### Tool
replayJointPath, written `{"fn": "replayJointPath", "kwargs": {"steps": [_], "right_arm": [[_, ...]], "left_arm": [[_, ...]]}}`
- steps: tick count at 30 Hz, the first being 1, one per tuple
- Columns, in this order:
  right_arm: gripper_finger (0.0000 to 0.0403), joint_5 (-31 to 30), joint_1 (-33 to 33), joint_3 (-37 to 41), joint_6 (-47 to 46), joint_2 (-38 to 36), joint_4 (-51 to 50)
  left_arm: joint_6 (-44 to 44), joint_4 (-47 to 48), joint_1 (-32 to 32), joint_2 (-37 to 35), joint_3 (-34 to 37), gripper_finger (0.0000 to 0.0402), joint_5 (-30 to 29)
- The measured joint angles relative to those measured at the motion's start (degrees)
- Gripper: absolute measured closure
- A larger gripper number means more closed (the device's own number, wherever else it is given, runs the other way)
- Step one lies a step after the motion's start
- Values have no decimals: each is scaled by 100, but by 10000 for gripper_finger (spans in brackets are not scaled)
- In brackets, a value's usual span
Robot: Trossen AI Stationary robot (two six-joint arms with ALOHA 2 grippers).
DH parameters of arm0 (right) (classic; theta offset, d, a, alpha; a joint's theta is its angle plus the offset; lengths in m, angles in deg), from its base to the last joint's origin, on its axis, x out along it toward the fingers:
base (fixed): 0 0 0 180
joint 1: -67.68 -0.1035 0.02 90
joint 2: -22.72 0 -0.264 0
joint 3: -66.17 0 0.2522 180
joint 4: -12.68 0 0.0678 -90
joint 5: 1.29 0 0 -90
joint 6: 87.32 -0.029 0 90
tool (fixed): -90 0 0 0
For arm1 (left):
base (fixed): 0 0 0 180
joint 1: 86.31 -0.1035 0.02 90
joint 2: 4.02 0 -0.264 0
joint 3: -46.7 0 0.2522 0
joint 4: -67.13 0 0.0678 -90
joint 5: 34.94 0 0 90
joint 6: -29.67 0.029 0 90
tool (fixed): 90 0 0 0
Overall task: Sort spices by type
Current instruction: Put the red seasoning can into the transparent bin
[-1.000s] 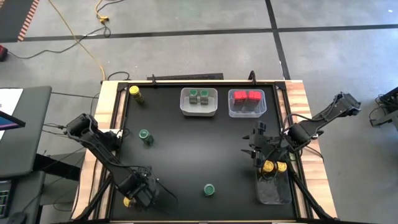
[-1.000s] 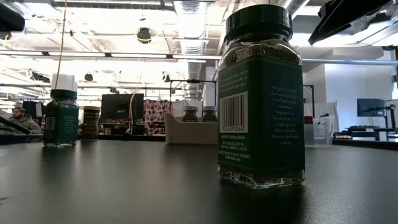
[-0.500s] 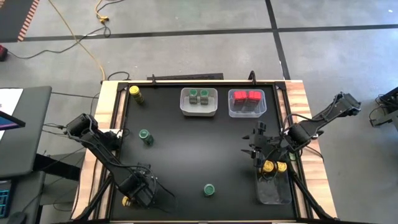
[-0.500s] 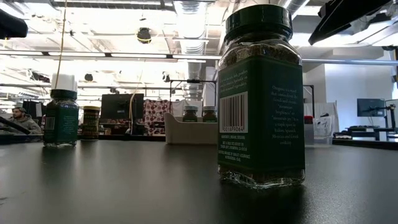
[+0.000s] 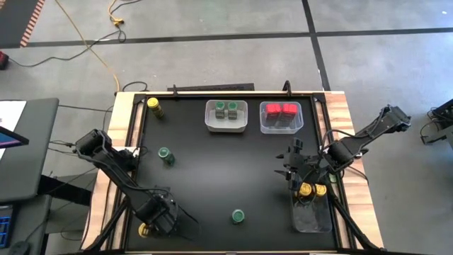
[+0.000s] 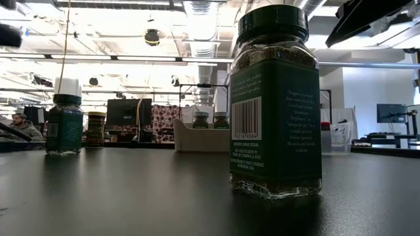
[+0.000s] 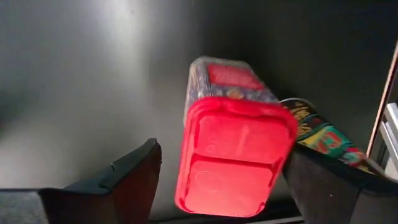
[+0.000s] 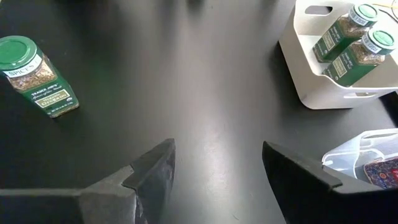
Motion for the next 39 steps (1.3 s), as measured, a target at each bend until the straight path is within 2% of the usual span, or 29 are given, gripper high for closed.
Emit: {"fn": "replayJointPath", "kwargs": {"steps": [4,12,16,22,26,31,39], "right_arm": [[132,4,-1,0,-1,0,1],[132,9,0,0,-1,0,1],[132,11,-1,0,-1,0,1],[132,11,-1,0,-1,0,8],[132,13,-1,0,-1,0,45],[132,12,-1,0,-5,0,64],[132,11,-1,0,-18,0,194]], "left_arm": [[-213,-252,-1,0,239,95,84],[-207,-172,-18,0,246,99,-17],[-205,-173,-21,0,246,125,-57],[-205,-166,-23,0,246,189,-71],[-349,-154,-155,0,246,195,-70],[-543,-18,-684,0,238,195,-94],[544,-40,-2265,0,-455,195,-665]]}}
